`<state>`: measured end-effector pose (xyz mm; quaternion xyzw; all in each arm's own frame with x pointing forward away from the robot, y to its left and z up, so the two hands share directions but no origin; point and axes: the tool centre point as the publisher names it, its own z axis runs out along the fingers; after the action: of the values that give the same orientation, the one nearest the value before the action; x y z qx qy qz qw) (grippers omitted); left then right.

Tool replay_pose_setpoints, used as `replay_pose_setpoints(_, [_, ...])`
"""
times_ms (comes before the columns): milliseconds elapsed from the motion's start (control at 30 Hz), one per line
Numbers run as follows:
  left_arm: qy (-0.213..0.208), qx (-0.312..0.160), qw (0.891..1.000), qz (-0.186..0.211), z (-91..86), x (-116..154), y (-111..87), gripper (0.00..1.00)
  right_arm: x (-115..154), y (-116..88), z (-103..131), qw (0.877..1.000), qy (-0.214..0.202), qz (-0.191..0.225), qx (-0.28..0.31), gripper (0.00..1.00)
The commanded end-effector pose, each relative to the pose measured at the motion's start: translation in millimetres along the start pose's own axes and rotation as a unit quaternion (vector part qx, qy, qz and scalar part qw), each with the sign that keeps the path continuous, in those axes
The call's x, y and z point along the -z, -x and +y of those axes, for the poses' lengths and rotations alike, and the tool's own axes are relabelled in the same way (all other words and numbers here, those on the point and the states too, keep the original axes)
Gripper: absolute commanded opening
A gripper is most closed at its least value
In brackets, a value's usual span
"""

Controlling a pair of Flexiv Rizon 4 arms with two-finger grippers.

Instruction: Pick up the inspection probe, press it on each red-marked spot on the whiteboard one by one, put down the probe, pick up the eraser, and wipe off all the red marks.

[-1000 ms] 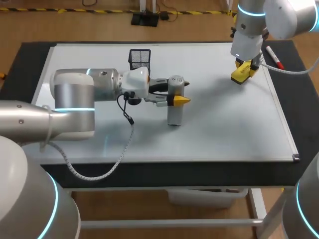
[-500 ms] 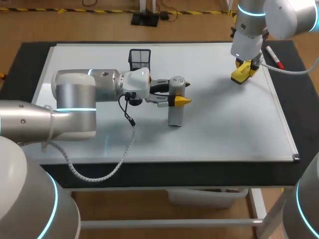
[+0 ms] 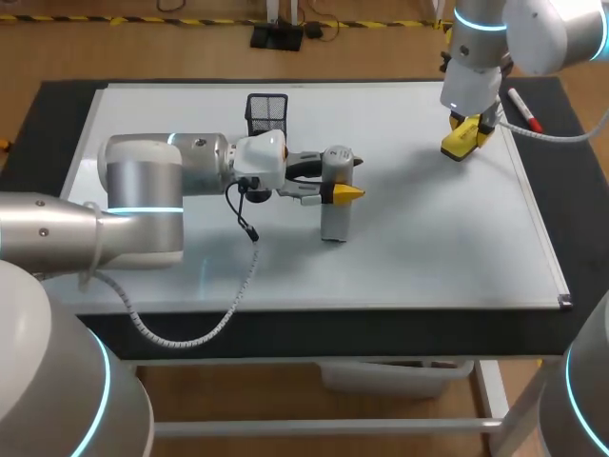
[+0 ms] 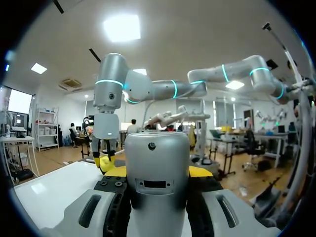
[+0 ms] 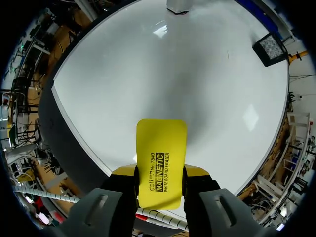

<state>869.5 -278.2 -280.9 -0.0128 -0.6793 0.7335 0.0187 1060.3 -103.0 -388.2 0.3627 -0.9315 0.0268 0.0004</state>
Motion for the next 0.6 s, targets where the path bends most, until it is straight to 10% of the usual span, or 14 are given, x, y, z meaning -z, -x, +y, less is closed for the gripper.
replay_pose_setpoints(33, [0.000, -0.001, 1.000, -0.001, 0.3, 1, -0.7, 0.00, 1, 0, -1, 1.000, -0.001, 0.002, 0.001, 0.00])
replay_pose_setpoints(600, [0.001, -0.018, 1.000, -0.006, -32.5, 12, -8.0, 0.00, 1, 0, -1, 1.000, -0.001, 0.002, 0.001, 0.00])
